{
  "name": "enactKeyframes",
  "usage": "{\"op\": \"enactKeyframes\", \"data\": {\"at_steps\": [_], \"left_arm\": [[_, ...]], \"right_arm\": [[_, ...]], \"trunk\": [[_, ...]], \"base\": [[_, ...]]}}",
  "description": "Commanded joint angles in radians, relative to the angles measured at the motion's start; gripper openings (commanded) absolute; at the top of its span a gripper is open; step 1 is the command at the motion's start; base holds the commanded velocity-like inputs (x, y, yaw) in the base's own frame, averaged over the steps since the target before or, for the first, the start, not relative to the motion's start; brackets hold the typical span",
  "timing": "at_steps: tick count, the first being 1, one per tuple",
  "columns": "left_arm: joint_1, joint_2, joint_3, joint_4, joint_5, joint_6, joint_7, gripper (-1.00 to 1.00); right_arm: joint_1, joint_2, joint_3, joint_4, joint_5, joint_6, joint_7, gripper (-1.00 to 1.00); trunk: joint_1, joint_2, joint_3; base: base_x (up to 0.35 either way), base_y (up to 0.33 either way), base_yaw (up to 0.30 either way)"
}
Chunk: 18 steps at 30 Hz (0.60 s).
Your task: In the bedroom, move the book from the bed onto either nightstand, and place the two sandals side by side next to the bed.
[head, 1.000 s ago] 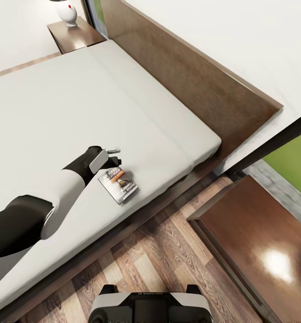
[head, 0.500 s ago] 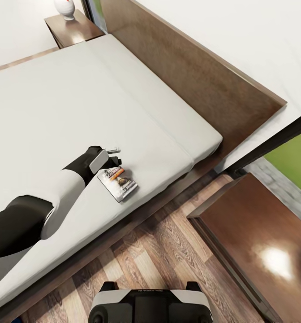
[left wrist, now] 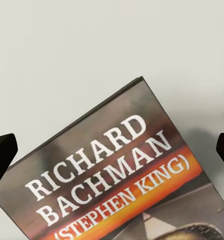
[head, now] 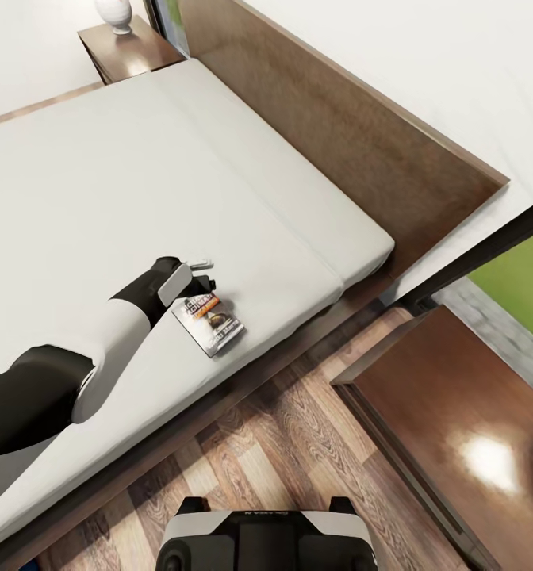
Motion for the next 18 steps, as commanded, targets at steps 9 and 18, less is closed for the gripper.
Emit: {"op": "enactKeyframes", "data": {"at_steps": [9, 18], "left_arm": [[0.0, 0.001, -0.006, -0.012, 0.01, 0.007, 0.002, 1.0], [0.0, 0.002, -0.006, -0.029, 0.01, 0.006, 0.002, 1.0]], "right_arm": [[-0.001, 0.001, 0.008, 0.001, -0.006, 0.003, -0.002, 1.0], [-0.001, 0.001, 0.01, 0.001, -0.006, 0.003, -0.002, 1.0]], "trunk": [[0.0, 0.0, -0.005], [0.0, 0.0, -0.006]], "base": [[0.0, 0.0, 0.0], [0.0, 0.0, 0.0]]}}
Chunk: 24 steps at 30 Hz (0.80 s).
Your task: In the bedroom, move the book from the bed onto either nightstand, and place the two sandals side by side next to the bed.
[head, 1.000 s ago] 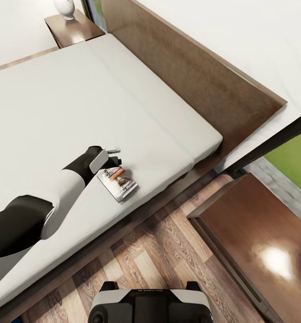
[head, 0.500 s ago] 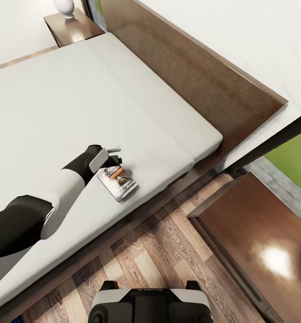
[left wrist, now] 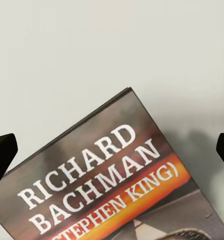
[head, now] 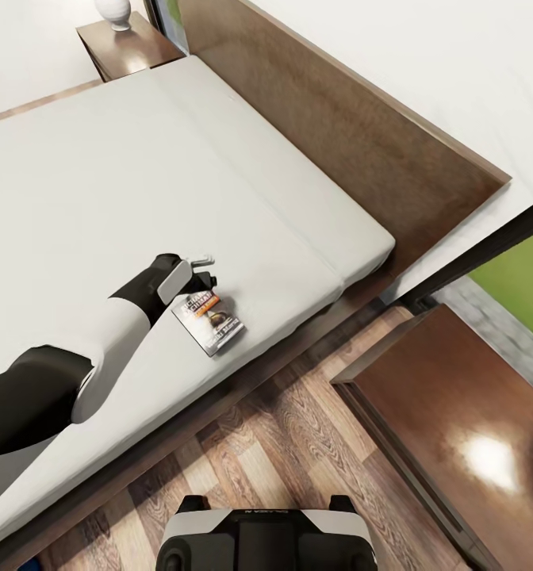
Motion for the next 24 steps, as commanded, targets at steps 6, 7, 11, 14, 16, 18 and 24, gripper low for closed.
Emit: {"op": "enactKeyframes", "data": {"at_steps": [6, 7, 11, 14, 16, 18, 24], "left_arm": [[0.0, 0.001, -0.007, -0.005, 0.011, 0.002, 0.008, 1.0], [0.0, 0.001, -0.007, -0.005, 0.011, 0.002, 0.008, 1.0], [0.0, 0.002, -0.007, -0.006, 0.011, 0.002, 0.008, 1.0], [0.0, 0.002, -0.007, -0.006, 0.011, 0.0, 0.008, 1.0], [0.0, 0.003, -0.007, -0.006, 0.011, -0.001, 0.008, 1.0], [0.0, 0.003, -0.007, -0.006, 0.011, -0.002, 0.008, 1.0], [0.0, 0.003, -0.007, -0.006, 0.011, -0.003, 0.007, 1.0]], "right_arm": [[-0.001, 0.001, 0.009, 0.001, -0.006, 0.003, -0.002, 1.0], [-0.001, 0.001, 0.009, 0.001, -0.006, 0.003, -0.002, 1.0], [-0.001, 0.001, 0.009, 0.001, -0.006, 0.003, -0.002, 1.0], [-0.001, 0.001, 0.009, 0.001, -0.006, 0.003, -0.002, 1.0], [-0.001, 0.001, 0.009, 0.001, -0.006, 0.003, -0.002, 1.0], [-0.001, 0.001, 0.009, 0.001, -0.006, 0.003, -0.002, 1.0], [-0.001, 0.001, 0.009, 0.001, -0.006, 0.003, -0.002, 1.0]], "trunk": [[0.0, 0.0, -0.001], [0.0, 0.0, -0.001], [0.0, 0.0, -0.001], [0.0, 0.0, -0.001], [0.0, 0.0, -0.001], [0.0, 0.0, -0.001], [0.0, 0.0, -0.001]], "base": [[0.0, 0.0, 0.0], [0.0, 0.0, 0.0], [0.0, 0.0, 0.0], [0.0, 0.0, 0.0], [0.0, 0.0, 0.0], [0.0, 0.0, 0.0], [0.0, 0.0, 0.0]]}}
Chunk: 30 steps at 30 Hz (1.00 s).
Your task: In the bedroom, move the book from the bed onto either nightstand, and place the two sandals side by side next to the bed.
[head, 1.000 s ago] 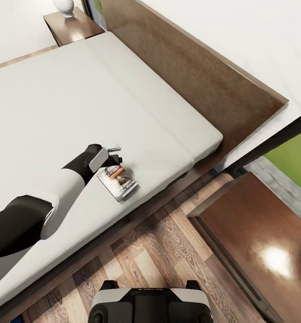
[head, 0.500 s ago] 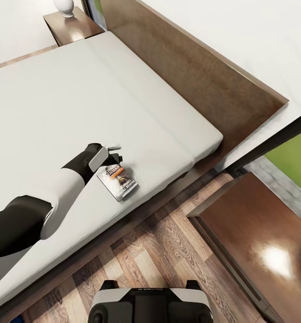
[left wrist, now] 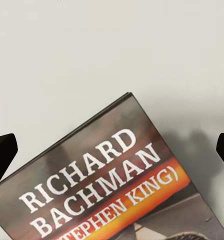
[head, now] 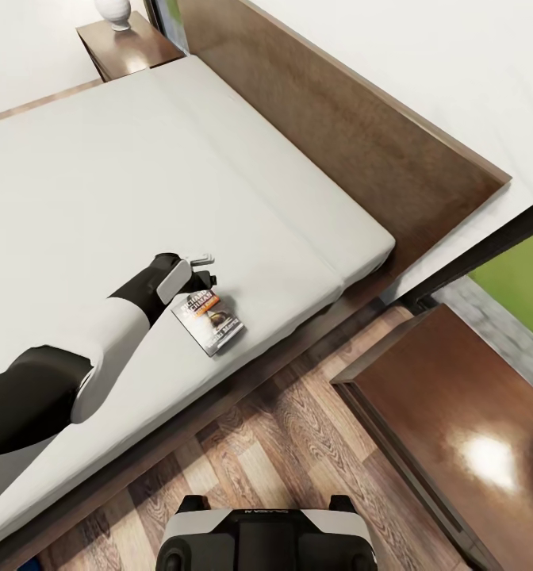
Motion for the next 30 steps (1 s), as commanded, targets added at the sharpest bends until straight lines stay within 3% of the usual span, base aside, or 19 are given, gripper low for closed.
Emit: {"op": "enactKeyframes", "data": {"at_steps": [1, 30], "left_arm": [[0.0, 0.001, -0.007, -0.001, 0.011, 0.003, 0.008, 1.0], [0.001, 0.002, -0.007, -0.001, 0.011, 0.0, -0.007, 1.0]], "right_arm": [[-0.001, 0.001, 0.008, 0.001, -0.006, 0.003, -0.002, 1.0], [-0.001, 0.001, 0.008, 0.001, -0.006, 0.003, -0.002, 1.0]], "trunk": [[0.0, 0.0, -0.001], [0.0, 0.0, -0.01]], "base": [[0.0, 0.0, 0.0], [0.0, 0.0, 0.0]]}}
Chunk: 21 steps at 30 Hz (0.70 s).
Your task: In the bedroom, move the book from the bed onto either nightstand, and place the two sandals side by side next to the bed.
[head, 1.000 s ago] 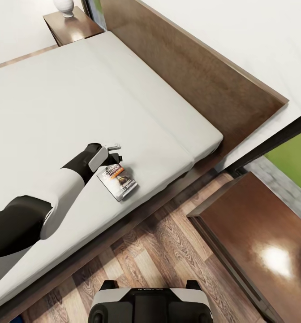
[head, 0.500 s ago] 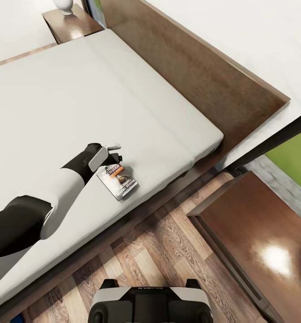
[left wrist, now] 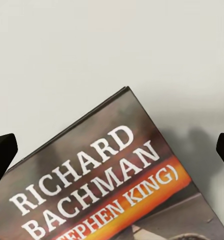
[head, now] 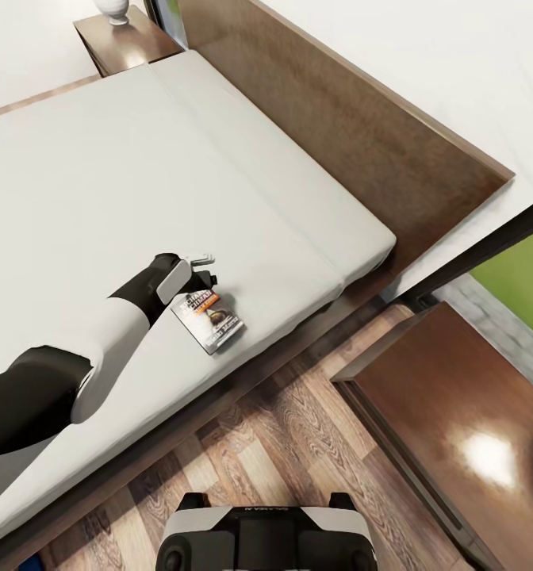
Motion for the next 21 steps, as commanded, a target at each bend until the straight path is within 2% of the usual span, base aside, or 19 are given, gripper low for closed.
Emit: {"op": "enactKeyframes", "data": {"at_steps": [1, 21], "left_arm": [[0.0, 0.001, -0.007, -0.001, 0.011, 0.002, 0.006, 1.0], [0.0, 0.002, -0.007, -0.001, 0.011, 0.002, -0.002, 1.0]], "right_arm": [[-0.001, 0.001, 0.008, 0.001, -0.006, 0.003, -0.002, 1.0], [-0.001, 0.001, 0.009, 0.001, -0.006, 0.003, -0.002, 1.0]], "trunk": [[0.0, 0.0, 0.0], [0.0, 0.0, -0.023]], "base": [[0.0, 0.0, 0.0], [0.0, 0.0, 0.0]]}}
